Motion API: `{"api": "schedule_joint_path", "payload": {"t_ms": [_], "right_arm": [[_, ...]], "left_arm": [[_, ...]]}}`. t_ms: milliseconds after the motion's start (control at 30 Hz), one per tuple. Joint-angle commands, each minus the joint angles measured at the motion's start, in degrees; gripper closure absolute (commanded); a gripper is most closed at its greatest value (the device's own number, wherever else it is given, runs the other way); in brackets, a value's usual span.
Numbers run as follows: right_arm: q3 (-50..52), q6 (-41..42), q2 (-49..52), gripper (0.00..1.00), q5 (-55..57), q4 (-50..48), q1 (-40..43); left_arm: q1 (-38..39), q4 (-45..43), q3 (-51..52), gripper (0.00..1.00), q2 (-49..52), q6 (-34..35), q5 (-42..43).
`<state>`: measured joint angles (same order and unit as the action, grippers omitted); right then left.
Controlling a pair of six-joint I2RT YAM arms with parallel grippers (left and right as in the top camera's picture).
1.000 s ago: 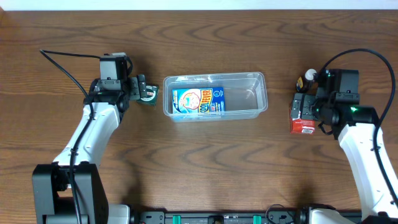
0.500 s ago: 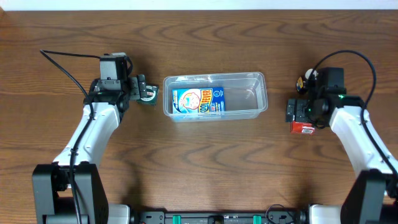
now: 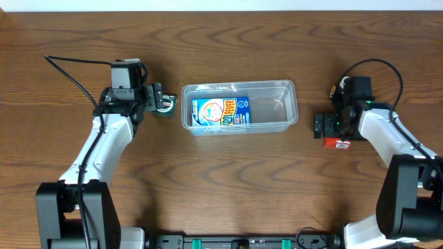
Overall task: Pack container
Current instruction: 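Reach right gripper to the red Panadol box, then grasp the red Panadol box with right gripper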
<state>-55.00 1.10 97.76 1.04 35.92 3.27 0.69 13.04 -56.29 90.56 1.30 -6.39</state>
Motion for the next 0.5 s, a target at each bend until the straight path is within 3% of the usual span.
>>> {"api": "schedule_joint_path", "payload": {"t_ms": [0,467], "right_arm": [[0.39,-1.01,0.98,0.01,1.31,-0.42,0.81],[0.37,-0.92,1.90,0.01,-0.04,-0.13,0.79]], "left_arm": [[-0.20,0.04,-0.94,0.02,0.26,0.07,-0.22],[-0.20,0.04,-0.94,0.02,0.26,0.07,-0.24]]}}
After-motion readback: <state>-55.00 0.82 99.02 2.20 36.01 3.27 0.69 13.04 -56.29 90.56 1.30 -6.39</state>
